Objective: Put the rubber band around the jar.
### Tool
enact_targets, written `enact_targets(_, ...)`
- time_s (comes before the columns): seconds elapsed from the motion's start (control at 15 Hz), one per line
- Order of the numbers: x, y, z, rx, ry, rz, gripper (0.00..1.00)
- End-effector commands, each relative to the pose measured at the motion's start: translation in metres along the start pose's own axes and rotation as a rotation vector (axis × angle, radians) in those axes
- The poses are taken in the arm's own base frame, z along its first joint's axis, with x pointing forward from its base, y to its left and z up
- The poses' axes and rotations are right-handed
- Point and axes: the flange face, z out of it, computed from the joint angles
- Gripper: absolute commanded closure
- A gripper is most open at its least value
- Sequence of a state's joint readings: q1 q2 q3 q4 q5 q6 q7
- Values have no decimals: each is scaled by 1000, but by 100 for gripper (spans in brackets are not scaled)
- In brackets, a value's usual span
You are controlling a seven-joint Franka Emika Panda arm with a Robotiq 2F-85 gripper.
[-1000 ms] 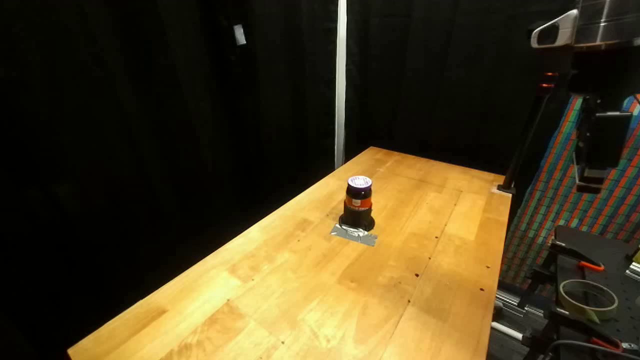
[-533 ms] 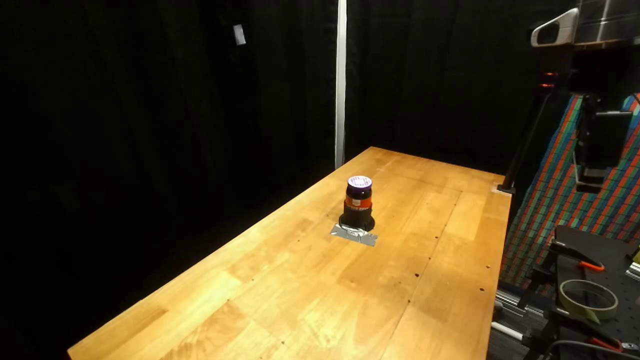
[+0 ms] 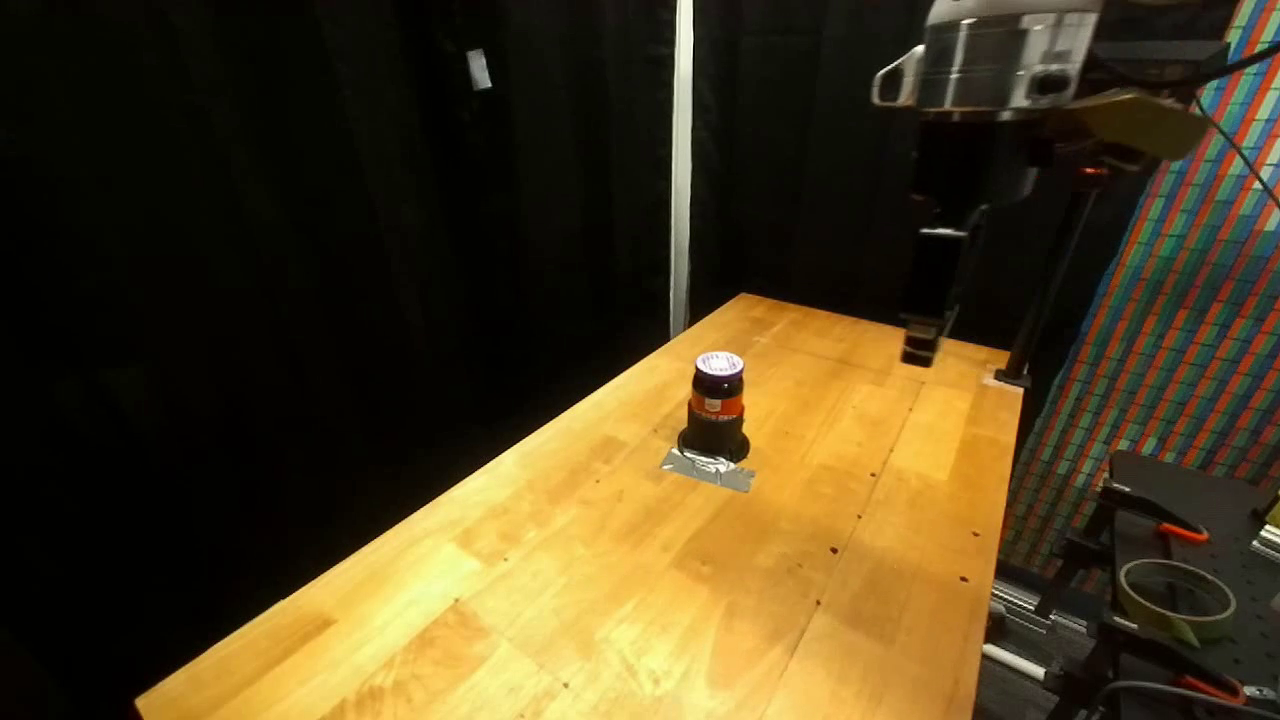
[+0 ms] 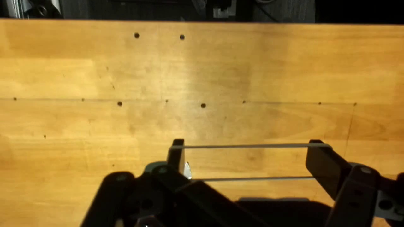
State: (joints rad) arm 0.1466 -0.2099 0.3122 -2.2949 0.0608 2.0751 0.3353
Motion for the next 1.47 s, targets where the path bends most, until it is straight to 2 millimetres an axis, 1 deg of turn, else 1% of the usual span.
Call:
enact_targets(0.0,83,5,22,7,61,19,0)
enact_targets(0.13,122,16,41,8,78,42,0)
enact_targets(0.2,141,25,53,13,87,63,0)
enact_targets(0.33,171,39,71,21,85,97,0)
enact_targets(0.53,204,59,92,16,83,140,0)
enact_targets(0.73,226,75,106,-39,87,166,0)
enact_targets(0.93,240,83,119,-80,92,181,0)
enact_targets(1.13,252,91,129,-100,111,217,0)
enact_targets(1.4,262,101,138,-107,113,261,0)
